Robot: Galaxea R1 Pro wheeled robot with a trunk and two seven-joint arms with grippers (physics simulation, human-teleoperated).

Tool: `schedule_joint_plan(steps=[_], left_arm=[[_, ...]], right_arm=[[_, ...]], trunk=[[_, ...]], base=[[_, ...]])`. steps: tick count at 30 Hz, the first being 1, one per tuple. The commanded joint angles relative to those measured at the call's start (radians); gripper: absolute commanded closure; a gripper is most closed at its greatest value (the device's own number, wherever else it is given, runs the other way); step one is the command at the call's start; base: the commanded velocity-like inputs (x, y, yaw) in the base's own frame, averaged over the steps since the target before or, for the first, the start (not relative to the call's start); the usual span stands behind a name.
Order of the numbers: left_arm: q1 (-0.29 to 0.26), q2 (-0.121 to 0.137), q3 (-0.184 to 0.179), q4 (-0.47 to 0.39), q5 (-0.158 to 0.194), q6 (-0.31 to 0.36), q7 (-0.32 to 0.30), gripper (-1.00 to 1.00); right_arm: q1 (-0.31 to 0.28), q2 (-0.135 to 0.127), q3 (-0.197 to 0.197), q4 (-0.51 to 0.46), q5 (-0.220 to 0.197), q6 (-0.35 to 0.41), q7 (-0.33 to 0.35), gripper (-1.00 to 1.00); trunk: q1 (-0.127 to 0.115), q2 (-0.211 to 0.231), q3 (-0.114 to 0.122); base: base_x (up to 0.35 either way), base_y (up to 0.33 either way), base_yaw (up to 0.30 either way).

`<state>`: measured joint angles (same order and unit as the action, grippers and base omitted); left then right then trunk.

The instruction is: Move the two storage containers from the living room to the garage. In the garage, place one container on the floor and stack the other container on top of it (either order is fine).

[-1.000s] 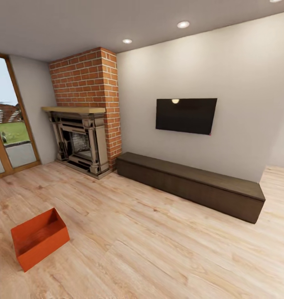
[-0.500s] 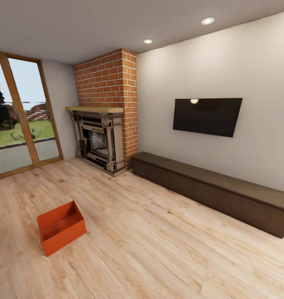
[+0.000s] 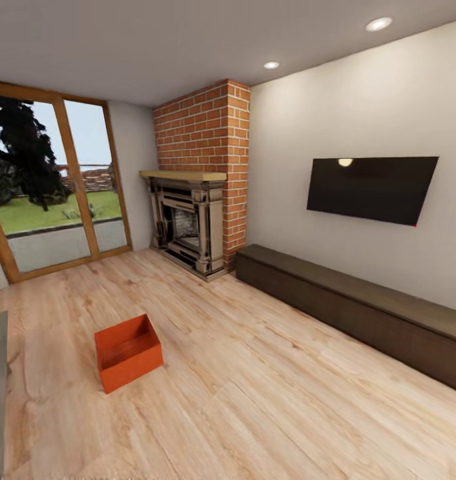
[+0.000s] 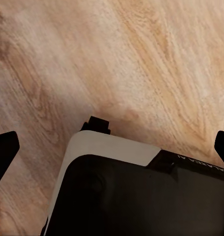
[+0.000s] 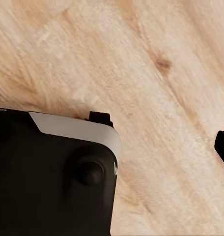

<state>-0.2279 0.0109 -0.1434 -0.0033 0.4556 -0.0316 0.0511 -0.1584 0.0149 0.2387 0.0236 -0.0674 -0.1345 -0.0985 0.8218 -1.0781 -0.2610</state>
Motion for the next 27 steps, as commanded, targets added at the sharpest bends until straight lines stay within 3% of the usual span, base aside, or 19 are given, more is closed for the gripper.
schedule_joint_plan(steps=[1,12,27], left_arm=[[-0.001,0.0,-0.008,0.0,0.008,-0.002,0.003,-1.0],[-0.001,0.0,-0.009,0.0,0.008,-0.002,0.003,-1.0],[-0.001,0.0,-0.009,0.0,0.009,-0.002,0.003,-1.0]], right_arm=[[-0.001,0.0,0.008,0.003,-0.007,-0.005,-0.003,-1.0],[-0.001,0.001,0.001,0.003,-0.014,-0.006,-0.003,-1.0],[-0.001,0.001,0.001,0.003,-0.011,-0.007,-0.003,-1.0]], trunk=[[0.0,-0.001,-0.001],[0.0,-0.001,-0.001],[0.0,-0.001,-0.001]], base=[[0.0,0.0,0.269],[0.019,0.0,0.23],[0.302,0.0,0.007]])
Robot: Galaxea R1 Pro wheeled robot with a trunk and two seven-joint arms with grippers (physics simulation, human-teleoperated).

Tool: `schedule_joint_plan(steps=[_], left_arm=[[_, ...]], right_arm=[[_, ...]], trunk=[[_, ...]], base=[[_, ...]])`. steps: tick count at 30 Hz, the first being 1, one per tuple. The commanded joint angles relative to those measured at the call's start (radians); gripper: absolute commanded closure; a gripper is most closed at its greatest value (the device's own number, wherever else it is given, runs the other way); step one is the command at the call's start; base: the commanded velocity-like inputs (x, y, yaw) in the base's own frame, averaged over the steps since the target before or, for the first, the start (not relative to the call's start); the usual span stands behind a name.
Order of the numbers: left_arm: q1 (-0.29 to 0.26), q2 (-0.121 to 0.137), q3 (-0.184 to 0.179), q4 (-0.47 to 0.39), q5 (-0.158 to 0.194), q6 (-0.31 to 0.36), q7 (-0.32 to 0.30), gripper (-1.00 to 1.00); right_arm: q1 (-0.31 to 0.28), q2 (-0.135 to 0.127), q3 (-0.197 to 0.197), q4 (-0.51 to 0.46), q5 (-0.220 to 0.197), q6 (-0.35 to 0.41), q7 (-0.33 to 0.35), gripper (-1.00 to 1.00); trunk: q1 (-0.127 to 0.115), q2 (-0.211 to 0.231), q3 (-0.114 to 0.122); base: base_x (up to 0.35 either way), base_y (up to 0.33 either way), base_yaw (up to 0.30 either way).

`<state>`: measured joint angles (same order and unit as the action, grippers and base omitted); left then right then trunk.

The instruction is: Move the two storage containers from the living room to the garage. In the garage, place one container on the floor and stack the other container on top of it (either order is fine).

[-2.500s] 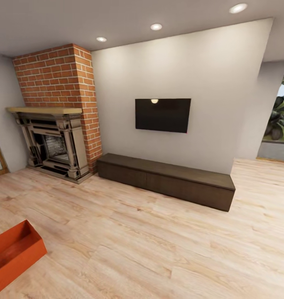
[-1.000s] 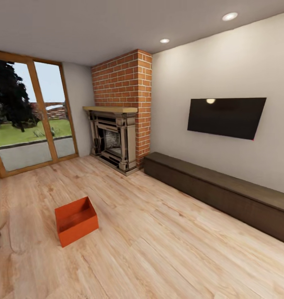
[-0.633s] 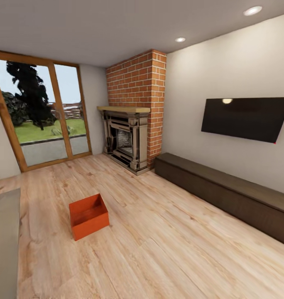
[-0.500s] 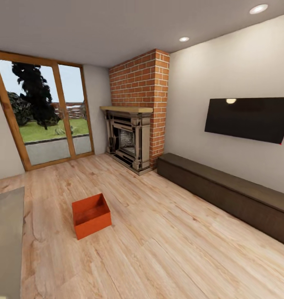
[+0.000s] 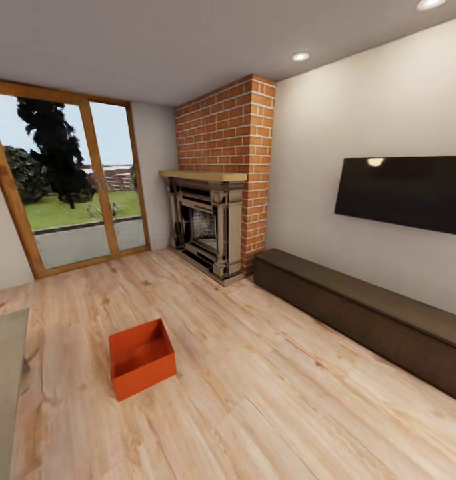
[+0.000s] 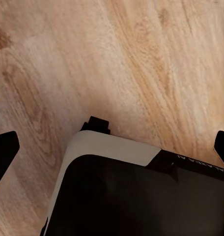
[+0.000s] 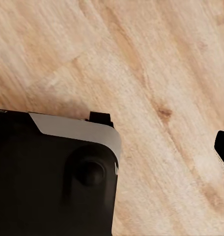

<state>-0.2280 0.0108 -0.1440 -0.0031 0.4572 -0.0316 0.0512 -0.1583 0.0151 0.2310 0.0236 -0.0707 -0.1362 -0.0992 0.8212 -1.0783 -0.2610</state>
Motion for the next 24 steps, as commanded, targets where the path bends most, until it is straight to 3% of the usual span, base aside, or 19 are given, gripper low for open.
schedule_joint_plan(steps=[1,24], left_arm=[[-0.001,0.0,-0.009,0.0,0.008,-0.002,0.003,-1.0],[-0.001,0.0,-0.009,0.0,0.008,-0.002,0.003,-1.0]], right_arm=[[-0.001,0.001,0.008,0.003,-0.007,-0.005,-0.003,-1.0],[-0.001,0.0,0.008,0.003,-0.007,-0.005,-0.003,-1.0]], trunk=[[0.001,-0.001,-0.001],[0.001,-0.001,-0.001]], base=[[0.322,0.0,0.0],[0.31,0.0,0.0]])
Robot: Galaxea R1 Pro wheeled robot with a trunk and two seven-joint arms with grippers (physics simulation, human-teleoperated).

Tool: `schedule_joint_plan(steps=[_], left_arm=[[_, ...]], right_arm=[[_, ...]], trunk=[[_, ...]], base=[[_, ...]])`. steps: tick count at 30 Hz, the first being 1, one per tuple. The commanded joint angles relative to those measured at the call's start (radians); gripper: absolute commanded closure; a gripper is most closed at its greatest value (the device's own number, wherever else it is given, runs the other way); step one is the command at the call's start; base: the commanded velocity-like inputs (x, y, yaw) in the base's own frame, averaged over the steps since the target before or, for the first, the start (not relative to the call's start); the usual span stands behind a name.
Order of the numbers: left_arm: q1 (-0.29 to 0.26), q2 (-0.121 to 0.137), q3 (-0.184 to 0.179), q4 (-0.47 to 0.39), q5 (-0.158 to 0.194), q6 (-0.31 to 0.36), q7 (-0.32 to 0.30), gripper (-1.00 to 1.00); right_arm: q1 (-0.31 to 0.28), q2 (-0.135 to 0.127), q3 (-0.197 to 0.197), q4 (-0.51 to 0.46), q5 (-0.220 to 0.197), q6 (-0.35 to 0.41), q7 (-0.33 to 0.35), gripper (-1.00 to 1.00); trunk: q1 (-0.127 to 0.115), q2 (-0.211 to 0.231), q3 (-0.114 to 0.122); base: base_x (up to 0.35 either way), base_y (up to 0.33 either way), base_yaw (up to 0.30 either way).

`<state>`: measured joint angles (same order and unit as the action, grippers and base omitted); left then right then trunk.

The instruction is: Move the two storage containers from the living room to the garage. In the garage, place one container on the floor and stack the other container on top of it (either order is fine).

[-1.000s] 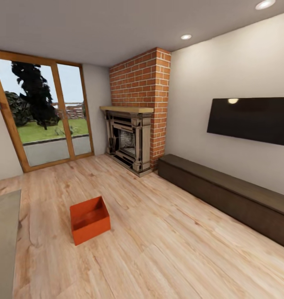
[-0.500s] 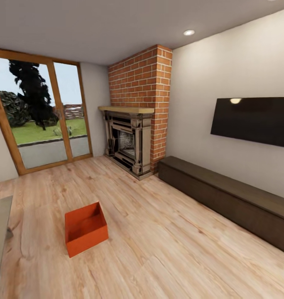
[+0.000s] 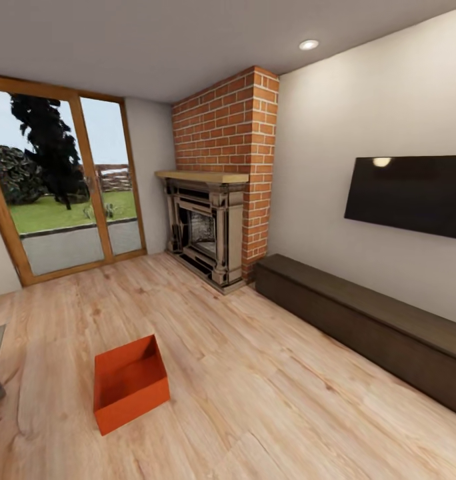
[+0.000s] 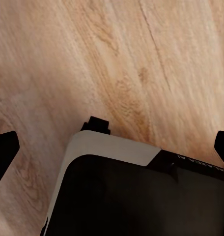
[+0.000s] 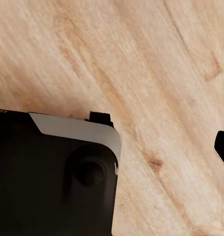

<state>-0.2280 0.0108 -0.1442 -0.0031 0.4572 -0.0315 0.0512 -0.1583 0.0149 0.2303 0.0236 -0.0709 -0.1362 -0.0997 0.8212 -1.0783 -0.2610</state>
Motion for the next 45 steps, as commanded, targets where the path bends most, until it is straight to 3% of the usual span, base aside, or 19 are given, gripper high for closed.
schedule_joint_plan(steps=[1,18,29,45], left_arm=[[-0.001,0.0,-0.008,0.0,0.008,-0.002,0.003,-1.0],[-0.001,0.0,-0.008,0.0,0.008,-0.002,0.003,-1.0],[-0.001,0.001,-0.008,0.0,0.008,-0.002,0.003,-1.0],[-0.001,0.001,-0.008,0.0,0.008,-0.002,0.003,-1.0]], right_arm=[[-0.001,0.001,0.009,0.003,-0.007,-0.005,-0.002,-1.0],[-0.001,0.002,0.007,0.003,-0.005,-0.005,0.0,-1.0],[-0.001,0.0,0.012,0.003,-0.001,-0.006,-0.002,-1.0],[-0.001,0.0,0.012,0.003,-0.001,-0.006,-0.002,-1.0]], trunk=[[0.001,-0.001,-0.001],[0.001,-0.001,-0.001],[0.001,-0.001,-0.001],[0.001,-0.001,-0.001]], base=[[0.306,0.0,0.0],[0.307,0.0,0.024],[0.241,0.0,0.261],[0.02,0.0,0.276]])
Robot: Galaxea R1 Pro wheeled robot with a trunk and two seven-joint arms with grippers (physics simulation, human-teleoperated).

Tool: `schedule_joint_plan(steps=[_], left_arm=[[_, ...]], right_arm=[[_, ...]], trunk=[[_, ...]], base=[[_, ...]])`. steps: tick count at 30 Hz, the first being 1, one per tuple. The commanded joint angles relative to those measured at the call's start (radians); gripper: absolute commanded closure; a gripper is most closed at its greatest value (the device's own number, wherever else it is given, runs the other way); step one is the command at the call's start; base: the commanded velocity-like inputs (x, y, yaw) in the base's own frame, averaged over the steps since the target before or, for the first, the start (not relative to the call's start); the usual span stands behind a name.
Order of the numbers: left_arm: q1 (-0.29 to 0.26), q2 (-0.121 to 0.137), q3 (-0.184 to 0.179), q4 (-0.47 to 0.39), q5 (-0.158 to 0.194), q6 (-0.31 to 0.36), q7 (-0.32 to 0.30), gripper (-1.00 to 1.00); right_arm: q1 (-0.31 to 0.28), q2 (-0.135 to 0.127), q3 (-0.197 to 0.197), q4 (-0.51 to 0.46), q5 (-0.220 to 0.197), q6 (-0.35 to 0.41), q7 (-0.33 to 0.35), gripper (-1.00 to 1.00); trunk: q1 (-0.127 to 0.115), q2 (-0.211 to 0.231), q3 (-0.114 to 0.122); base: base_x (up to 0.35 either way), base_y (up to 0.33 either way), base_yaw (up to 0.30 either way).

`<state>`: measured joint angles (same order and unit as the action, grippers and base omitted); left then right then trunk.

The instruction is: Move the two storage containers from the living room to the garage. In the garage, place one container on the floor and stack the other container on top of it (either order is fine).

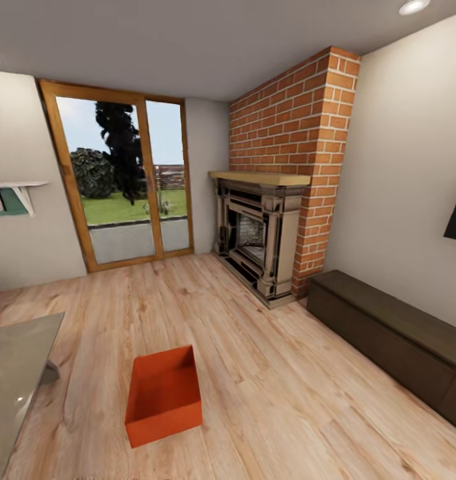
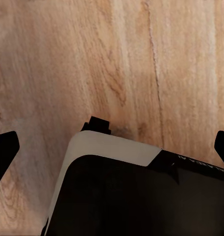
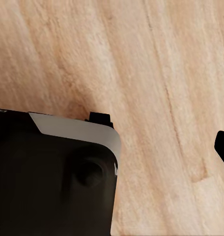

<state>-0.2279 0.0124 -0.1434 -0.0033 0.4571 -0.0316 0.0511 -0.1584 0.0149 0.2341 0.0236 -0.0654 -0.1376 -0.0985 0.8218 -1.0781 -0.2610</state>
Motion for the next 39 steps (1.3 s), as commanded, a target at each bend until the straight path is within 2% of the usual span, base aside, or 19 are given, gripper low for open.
schedule_joint_plan(steps=[1,20,28,39], left_arm=[[-0.001,0.0,-0.008,0.0,0.008,-0.002,0.003,-1.0],[-0.001,0.0,-0.008,0.0,0.008,-0.002,0.003,-1.0],[-0.001,-0.001,-0.008,0.0,0.008,-0.002,0.003,-1.0],[-0.001,-0.001,-0.009,0.0,0.008,-0.002,0.003,-1.0]], right_arm=[[-0.001,0.0,0.008,0.003,-0.007,-0.005,-0.003,-1.0],[-0.001,0.0,0.008,0.003,-0.007,-0.005,-0.003,-1.0],[-0.001,-0.005,0.007,0.003,-0.007,-0.007,-0.003,-1.0],[-0.001,-0.007,0.007,0.003,-0.011,-0.005,-0.003,-1.0]], trunk=[[0.0,-0.001,-0.001],[0.0,-0.001,-0.001],[0.0,-0.001,-0.001],[0.0,-0.001,-0.001]], base=[[0.0,0.0,0.276],[0.0,0.0,0.27],[0.057,0.0,0.045],[0.306,0.0,0.001]])
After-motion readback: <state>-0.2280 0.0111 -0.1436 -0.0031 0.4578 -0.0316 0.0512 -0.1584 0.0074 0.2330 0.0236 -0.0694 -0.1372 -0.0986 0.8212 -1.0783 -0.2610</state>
